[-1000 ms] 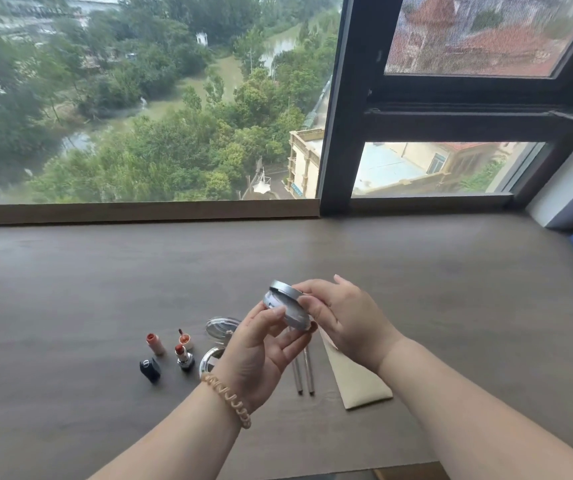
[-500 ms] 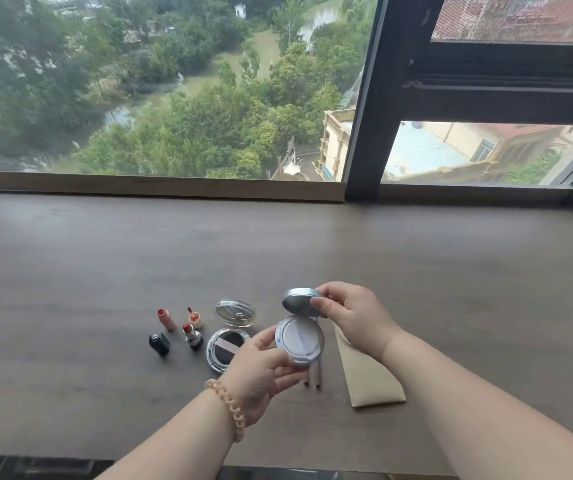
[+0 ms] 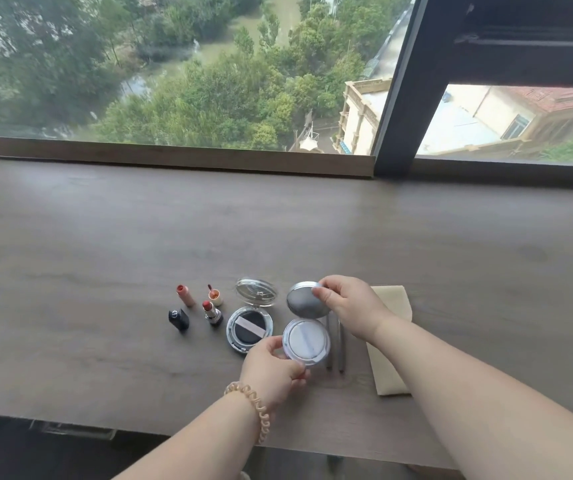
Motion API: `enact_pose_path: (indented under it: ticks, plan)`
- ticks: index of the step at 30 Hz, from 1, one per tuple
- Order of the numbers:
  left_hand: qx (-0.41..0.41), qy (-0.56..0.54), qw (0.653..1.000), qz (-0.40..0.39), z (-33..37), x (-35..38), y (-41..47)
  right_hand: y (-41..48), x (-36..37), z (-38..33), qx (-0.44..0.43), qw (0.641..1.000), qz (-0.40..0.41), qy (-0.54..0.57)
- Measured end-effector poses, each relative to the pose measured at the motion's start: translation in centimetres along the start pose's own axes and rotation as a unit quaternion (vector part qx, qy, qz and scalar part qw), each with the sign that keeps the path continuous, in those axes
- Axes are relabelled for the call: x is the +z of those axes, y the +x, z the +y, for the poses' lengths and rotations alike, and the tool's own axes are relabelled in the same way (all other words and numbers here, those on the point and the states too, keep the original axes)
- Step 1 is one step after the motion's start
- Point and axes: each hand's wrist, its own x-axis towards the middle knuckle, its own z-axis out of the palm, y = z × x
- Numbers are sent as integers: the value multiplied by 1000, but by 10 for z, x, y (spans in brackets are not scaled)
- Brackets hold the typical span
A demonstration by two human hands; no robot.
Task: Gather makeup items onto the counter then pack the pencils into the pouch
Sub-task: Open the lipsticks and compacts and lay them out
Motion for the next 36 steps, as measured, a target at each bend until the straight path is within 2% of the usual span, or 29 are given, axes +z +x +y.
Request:
enact_pose_path:
  ticks: [9,17,21,28,33,36]
  plan:
    - [2,-8,1000,-3,-1,-7,2,10,12,11,-13,1000,2,22]
    - [8,17,999,40,-4,-5,4,21,25,8,31,999,30,-4]
    - [6,49,994,93,-9,-2,11,21,30,5,56,995,55,-67]
    - [38,155,975,155,-16,1,15,21,34,8,69,992,75,-78]
    - [44,189,968,160,-24,2,19,17,33,6,62,993,83,-63]
    - [41,198,967,156,-25,1,19,10,29,4,56,988,138,-35]
